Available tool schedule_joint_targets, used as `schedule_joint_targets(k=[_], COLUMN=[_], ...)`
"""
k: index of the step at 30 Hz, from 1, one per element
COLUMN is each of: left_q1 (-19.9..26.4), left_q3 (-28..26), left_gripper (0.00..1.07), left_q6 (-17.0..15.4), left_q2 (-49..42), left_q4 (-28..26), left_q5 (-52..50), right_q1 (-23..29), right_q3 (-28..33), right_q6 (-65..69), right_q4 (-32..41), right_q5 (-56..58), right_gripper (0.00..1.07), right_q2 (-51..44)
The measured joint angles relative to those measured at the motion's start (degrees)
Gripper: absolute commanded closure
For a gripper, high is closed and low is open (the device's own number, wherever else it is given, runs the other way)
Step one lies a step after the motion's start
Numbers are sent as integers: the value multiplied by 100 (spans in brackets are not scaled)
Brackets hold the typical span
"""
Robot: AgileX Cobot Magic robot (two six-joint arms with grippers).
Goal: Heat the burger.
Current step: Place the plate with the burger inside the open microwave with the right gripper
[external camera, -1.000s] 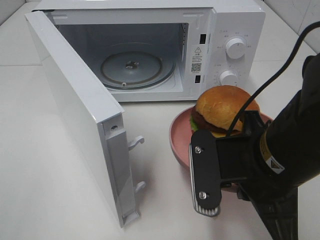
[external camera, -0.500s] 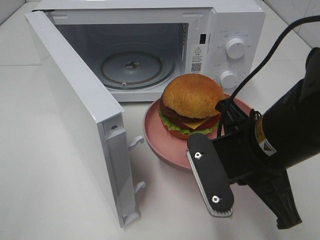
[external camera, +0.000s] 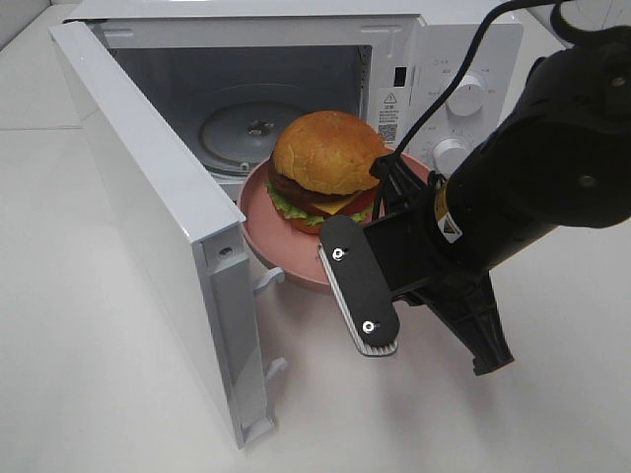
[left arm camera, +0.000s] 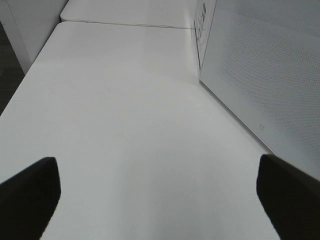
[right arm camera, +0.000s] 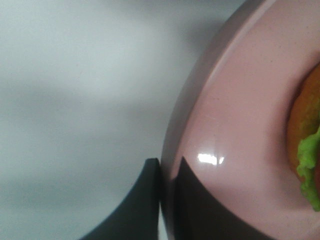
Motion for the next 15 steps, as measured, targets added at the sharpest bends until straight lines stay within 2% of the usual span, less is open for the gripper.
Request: schedule_joint_targets(k=[8,15], left_q1=[0,0], left_q3=[0,0], left_gripper=[4,4], left_q6=[0,0], left_q2=[0,0], left_q4=[0,0], left_q5=[0,0], right_q1=[-258,-355], right_q3=[-103,-447], right_q6=[-223,-332], right_q4=[97,155], right_q5=[-378,-453], right_gripper=[107,107], right_q2=[338,659])
